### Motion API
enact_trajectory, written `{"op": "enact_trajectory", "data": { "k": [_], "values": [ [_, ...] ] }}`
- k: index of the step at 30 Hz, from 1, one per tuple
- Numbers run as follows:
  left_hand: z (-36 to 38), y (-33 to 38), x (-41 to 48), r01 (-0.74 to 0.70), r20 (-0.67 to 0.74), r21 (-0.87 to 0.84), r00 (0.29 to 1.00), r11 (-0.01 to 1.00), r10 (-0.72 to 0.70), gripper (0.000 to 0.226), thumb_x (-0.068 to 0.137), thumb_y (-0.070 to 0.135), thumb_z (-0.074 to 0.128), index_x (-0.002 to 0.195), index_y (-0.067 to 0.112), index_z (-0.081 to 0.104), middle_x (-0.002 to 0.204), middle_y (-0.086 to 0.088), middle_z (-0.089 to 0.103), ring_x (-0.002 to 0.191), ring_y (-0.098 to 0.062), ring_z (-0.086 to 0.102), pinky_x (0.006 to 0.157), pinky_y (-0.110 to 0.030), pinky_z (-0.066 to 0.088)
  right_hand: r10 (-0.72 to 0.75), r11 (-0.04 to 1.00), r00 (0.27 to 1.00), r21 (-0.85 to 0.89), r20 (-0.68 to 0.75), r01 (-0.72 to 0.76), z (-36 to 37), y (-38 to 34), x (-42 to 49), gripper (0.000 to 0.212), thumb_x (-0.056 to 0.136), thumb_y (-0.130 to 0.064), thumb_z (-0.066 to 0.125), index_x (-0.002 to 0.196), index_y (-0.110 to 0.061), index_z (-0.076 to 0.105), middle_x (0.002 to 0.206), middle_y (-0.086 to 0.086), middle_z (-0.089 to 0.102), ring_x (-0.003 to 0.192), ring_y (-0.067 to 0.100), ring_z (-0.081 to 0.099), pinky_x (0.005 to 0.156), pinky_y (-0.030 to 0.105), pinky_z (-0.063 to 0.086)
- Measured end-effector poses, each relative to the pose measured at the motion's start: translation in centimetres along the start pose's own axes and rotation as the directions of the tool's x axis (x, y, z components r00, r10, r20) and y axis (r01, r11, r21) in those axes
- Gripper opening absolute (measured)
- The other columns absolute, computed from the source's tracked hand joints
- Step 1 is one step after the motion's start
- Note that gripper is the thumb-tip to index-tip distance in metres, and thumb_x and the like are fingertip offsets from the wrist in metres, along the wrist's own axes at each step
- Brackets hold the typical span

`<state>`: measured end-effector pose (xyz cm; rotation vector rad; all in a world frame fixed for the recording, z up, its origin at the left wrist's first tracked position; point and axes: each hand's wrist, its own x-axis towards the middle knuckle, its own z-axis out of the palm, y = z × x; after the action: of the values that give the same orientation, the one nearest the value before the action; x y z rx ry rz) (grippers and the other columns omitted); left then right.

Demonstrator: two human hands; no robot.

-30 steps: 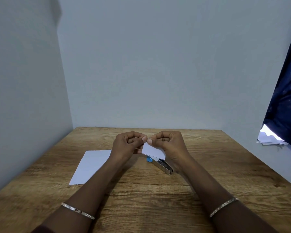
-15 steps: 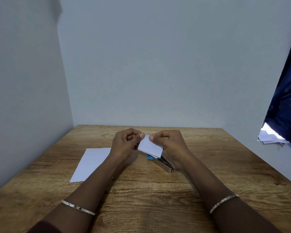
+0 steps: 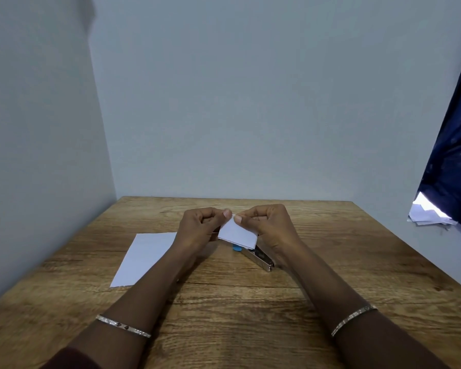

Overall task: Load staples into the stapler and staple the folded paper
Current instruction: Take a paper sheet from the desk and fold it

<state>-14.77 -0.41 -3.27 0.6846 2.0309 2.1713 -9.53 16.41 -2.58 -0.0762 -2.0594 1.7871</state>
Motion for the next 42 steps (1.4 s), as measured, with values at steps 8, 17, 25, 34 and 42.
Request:
{"op": "enact_trajectory", "data": {
  "k": [8, 17, 25, 34, 42],
  "values": [
    [-0.2, -0.3, 0.5, -0.027, 0.007, -0.024, 1.000, 0.999, 0.027, 0.007, 0.087, 0.016, 0.076, 0.093, 0.012, 0.079, 0.083, -0.013, 0.080, 0.078, -0.017, 0.078, 0.060, -0.028, 0.061, 0.030, 0.999, 0.999, 0.039, -0.011, -0.030, 0.0, -0.3, -0.1, 0.014, 0.077, -0.020, 0.088, 0.076, -0.009, 0.080, 0.089, 0.021, 0.077, 0.095, 0.043, 0.073, 0.077, 0.067, 0.057],
    [-0.3, -0.5, 0.7, -0.027, -0.032, -0.010, 0.999, 1.000, 0.027, 0.013, 0.087, 0.015, 0.076, 0.094, 0.003, 0.073, 0.082, -0.017, 0.078, 0.072, -0.013, 0.075, 0.056, -0.024, 0.056, 0.034, 0.998, 0.999, 0.052, 0.019, -0.035, 0.0, -0.2, -0.1, 0.019, 0.079, -0.019, 0.087, 0.081, -0.003, 0.077, 0.091, 0.024, 0.077, 0.097, 0.045, 0.072, 0.080, 0.066, 0.057],
    [-0.5, -0.7, 0.8, 0.025, -0.034, -0.113, 0.999, 0.993, -0.029, 0.008, 0.089, 0.011, 0.072, 0.091, 0.003, 0.074, 0.082, -0.010, 0.076, 0.078, -0.020, 0.072, 0.066, -0.030, 0.057, 0.048, 0.997, 0.998, 0.057, 0.029, -0.050, -0.5, -0.5, 0.1, 0.011, 0.082, -0.008, 0.082, 0.076, -0.002, 0.076, 0.078, 0.017, 0.076, 0.069, 0.020, 0.071, 0.059, 0.031, 0.055],
    [-0.2, -0.7, 0.7, 0.078, 0.069, -0.083, 0.995, 0.993, -0.073, 0.022, 0.090, 0.029, 0.073, 0.100, 0.010, 0.080, 0.098, -0.019, 0.078, 0.087, -0.025, 0.073, 0.080, -0.040, 0.058, -0.028, 0.998, 0.999, -0.055, 0.030, 0.029, -0.7, -0.7, -0.2, 0.019, 0.087, -0.012, 0.079, 0.082, 0.006, 0.075, 0.089, 0.025, 0.075, 0.083, 0.029, 0.069, 0.070, 0.039, 0.052],
    [-0.1, -0.8, 0.6, 0.021, 0.068, -0.087, 0.998, 0.996, -0.015, 0.006, 0.086, 0.014, 0.077, 0.084, 0.013, 0.083, 0.073, -0.004, 0.079, 0.066, -0.010, 0.073, 0.056, -0.019, 0.054, -0.053, 0.995, 0.996, -0.081, 0.073, 0.059, -0.7, -0.2, 0.1, 0.022, 0.093, -0.012, 0.072, 0.087, 0.009, 0.073, 0.091, 0.034, 0.072, 0.084, 0.033, 0.068, 0.076, 0.043, 0.050]
  ]
}}
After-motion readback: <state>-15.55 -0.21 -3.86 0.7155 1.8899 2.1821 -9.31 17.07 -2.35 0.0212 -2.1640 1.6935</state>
